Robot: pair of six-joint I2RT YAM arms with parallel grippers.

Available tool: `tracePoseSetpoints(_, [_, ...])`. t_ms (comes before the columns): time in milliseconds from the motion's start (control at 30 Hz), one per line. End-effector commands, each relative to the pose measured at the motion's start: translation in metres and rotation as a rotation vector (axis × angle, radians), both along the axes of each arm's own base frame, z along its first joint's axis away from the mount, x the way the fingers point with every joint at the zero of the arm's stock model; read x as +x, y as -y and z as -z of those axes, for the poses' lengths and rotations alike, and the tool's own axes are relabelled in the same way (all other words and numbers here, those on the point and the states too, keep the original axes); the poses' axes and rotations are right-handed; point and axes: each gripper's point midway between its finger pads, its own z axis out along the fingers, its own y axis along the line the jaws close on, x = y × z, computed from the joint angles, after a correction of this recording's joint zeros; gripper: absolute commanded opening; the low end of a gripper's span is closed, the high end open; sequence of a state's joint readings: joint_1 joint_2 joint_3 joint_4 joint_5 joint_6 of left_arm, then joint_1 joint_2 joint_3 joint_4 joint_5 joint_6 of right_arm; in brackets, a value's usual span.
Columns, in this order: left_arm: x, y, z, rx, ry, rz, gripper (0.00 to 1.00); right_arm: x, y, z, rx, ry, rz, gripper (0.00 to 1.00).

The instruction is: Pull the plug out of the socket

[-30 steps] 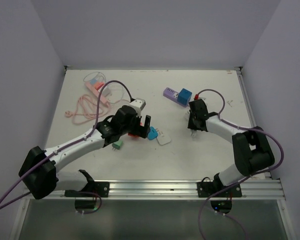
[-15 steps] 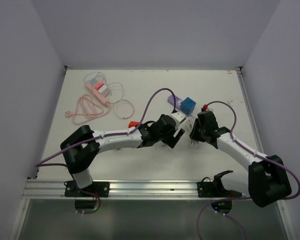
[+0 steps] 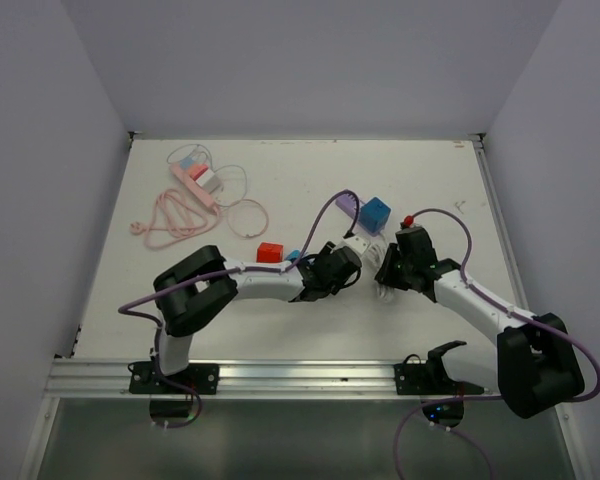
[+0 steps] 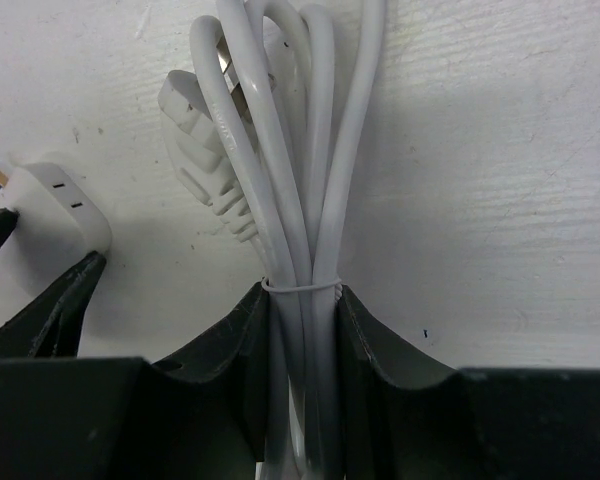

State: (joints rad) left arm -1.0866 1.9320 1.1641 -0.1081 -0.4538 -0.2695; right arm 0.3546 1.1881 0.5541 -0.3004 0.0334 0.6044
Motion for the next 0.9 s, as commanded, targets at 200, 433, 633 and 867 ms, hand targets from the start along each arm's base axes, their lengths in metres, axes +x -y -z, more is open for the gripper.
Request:
tracePoseSetpoints(200, [0.009,-0.100,0.033,0.099,-0.016,-0.256,0.45,0.005,-0.015,-0.018,0.048,0.055,-0.089,0.10])
tracePoseSetpoints(433, [0.031,-0.159,0.022,0.090,0.005,-0.417,0.45,-0.004,-0.031,-0.017,0.055,0.029,-0.198,0.09])
tracePoseSetpoints(633, [0.036,-0.178,0.015,0.115,0.027,-0.478,0.49,-0.025,-0.053,-0.013,0.027,-0.012,-0.315,0.09])
tracePoseSetpoints(867, [0.043,-0.185,-0.001,0.011,-0.005,-0.507,0.59,-0.071,-0.079,-0.002,0.054,-0.095,-0.437,0.11])
